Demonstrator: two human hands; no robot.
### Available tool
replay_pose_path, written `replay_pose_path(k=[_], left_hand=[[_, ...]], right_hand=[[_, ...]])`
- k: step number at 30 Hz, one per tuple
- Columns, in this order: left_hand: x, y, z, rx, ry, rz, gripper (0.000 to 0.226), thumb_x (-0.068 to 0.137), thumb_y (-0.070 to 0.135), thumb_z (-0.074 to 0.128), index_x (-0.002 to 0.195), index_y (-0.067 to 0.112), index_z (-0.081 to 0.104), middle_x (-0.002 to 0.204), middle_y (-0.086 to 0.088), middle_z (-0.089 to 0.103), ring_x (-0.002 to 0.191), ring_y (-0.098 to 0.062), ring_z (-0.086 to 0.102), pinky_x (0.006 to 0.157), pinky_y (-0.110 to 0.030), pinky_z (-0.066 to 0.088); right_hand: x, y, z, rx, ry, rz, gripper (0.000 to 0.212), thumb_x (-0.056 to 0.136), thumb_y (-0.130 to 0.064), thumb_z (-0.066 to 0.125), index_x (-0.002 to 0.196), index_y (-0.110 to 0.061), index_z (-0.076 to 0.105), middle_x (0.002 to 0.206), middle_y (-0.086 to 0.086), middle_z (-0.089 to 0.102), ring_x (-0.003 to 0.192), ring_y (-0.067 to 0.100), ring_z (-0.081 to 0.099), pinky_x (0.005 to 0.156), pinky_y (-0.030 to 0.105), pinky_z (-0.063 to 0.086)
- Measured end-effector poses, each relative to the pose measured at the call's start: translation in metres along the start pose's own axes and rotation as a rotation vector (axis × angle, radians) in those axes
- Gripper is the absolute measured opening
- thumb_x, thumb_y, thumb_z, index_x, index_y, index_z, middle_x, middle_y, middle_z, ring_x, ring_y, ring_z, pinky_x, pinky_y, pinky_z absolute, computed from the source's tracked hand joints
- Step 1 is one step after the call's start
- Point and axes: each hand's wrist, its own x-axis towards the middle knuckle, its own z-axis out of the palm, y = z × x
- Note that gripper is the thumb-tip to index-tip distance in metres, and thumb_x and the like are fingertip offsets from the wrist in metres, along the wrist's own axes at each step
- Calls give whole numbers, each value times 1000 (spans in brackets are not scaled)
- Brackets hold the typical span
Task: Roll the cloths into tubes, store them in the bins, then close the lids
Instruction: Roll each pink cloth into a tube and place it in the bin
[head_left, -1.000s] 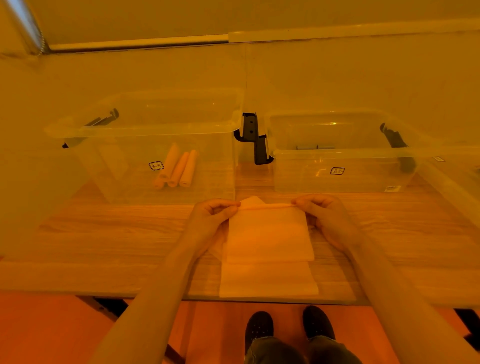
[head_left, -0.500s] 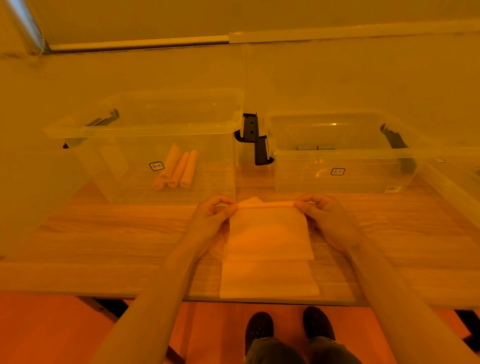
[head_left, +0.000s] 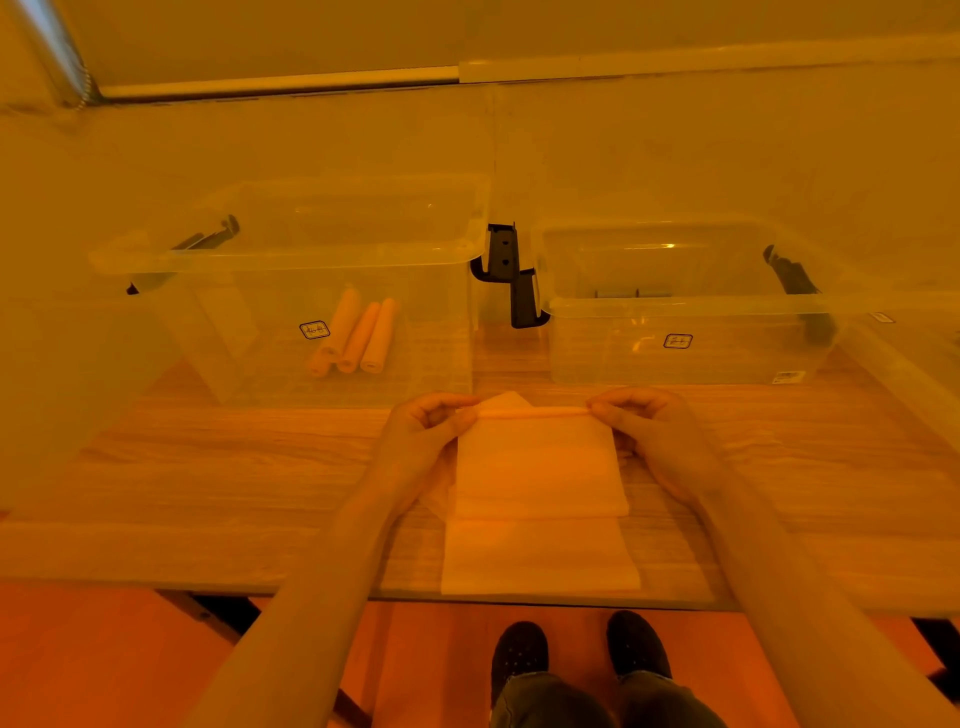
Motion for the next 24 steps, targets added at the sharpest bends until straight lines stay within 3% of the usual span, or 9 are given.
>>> replay_pose_path(k=[2, 5, 9, 15, 19, 24], left_hand=[[1, -1, -1, -21, 1, -13, 26, 87, 0, 61, 104, 18, 67, 90, -6, 74, 83, -20, 70, 69, -30, 57], [0, -3, 1, 12, 46, 10, 17, 86, 1, 63, 93, 14, 70, 82, -4, 74, 76, -17, 68, 63, -25, 55], [-2, -2, 3, 65, 41, 36, 7, 88, 6, 63, 86, 11, 67, 70, -1, 70, 65, -12, 64, 56, -23, 50], [-2, -2, 0, 71, -8, 43, 13, 91, 13, 60, 85, 21, 68, 77, -5, 70, 70, -19, 65, 61, -35, 50], [-3, 1, 2, 18, 1, 7, 19, 91, 5, 58, 92, 18, 73, 83, -4, 72, 77, -17, 66, 63, -30, 54], [-2, 1, 2, -43, 18, -32, 26, 87, 0, 58, 79, 17, 76, 82, -5, 73, 78, -16, 67, 65, -28, 52]], right_hand=[[0, 0, 0, -5, 2, 2, 21, 87, -10, 63, 107, -15, 68, 87, 6, 73, 74, 22, 69, 64, 35, 56], [0, 0, -1, -12, 1, 10, 29, 88, -10, 62, 115, -20, 65, 94, 8, 73, 78, 22, 71, 63, 31, 59], [-3, 0, -1, -85, 4, -2, 15, 91, -14, 59, 104, -13, 67, 89, 8, 71, 72, 19, 68, 59, 29, 56], [-1, -2, 0, -49, -6, 8, 13, 92, -14, 58, 102, -11, 65, 83, 6, 71, 69, 16, 68, 57, 25, 55], [-1, -1, -1, 9, -10, 9, 14, 92, -9, 58, 101, -13, 68, 81, 5, 71, 66, 15, 67, 51, 23, 52], [-1, 1, -2, 46, -5, 10, 17, 90, -7, 58, 95, -15, 71, 83, 8, 72, 72, 23, 65, 60, 35, 50]])
